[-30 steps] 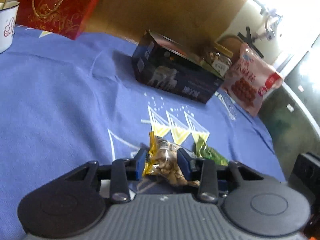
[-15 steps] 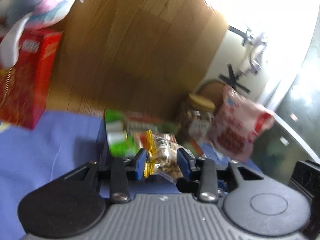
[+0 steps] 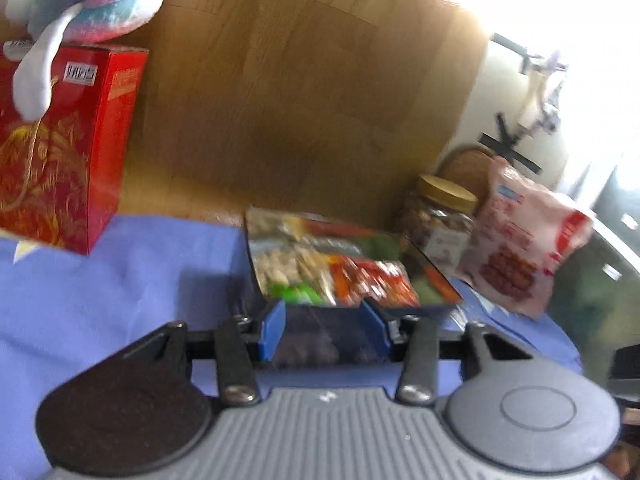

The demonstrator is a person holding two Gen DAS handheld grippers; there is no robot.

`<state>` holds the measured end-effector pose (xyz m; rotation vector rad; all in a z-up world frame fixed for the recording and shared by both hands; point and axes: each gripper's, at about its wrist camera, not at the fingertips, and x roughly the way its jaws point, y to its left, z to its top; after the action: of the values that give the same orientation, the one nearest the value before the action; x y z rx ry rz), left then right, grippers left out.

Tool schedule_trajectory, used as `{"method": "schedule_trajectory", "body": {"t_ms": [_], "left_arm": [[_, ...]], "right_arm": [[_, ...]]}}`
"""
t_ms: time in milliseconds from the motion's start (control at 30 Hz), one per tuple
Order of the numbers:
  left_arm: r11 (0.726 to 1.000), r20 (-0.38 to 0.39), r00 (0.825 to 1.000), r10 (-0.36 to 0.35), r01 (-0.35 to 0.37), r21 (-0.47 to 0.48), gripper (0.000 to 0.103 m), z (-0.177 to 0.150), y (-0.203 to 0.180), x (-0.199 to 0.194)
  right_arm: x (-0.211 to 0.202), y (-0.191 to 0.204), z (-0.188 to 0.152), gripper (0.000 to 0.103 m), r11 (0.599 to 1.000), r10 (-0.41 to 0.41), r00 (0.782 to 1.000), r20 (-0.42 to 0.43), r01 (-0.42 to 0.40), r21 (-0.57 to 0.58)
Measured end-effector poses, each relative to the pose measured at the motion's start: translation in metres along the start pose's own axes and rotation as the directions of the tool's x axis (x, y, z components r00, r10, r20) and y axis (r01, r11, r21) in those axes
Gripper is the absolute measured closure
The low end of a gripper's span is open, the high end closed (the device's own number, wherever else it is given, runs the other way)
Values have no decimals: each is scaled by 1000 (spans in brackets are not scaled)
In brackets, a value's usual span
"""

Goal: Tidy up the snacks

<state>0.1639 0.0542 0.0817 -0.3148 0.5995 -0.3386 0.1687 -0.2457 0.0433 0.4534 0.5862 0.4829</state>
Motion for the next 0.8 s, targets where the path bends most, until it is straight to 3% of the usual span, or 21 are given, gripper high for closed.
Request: {"method": "schedule_trajectory", "body": {"t_ms": [67,133,200,300,633,800], "left_arm": [[1000,-31,1000,-2,3,11,62,-14,-6,-8],[998,-68,997,38,-34,58,62,-31,-17,-9],[988,-74,992,102,-93,120,62,-48,-29,-11],[981,-81,986,142,-130,143,61,-64,-40,-17],[948,-24,965,263,-254,191,56,-80,-73,-37],[921,21,947,320,-316,227,54,-85,-83,-48]], "right_arm": [[-15,-9,-17,64,998,14,1000,-25,-13,63],[-26,-8,-32,64,995,20,999,-39,-16,99],[-33,-2,-43,64,994,20,999,-50,-14,108],[-45,8,-59,64,996,1,999,-47,3,89],[-73,43,-72,64,1000,-25,1000,16,25,11],[-89,51,-72,53,999,-28,998,58,26,30]]}}
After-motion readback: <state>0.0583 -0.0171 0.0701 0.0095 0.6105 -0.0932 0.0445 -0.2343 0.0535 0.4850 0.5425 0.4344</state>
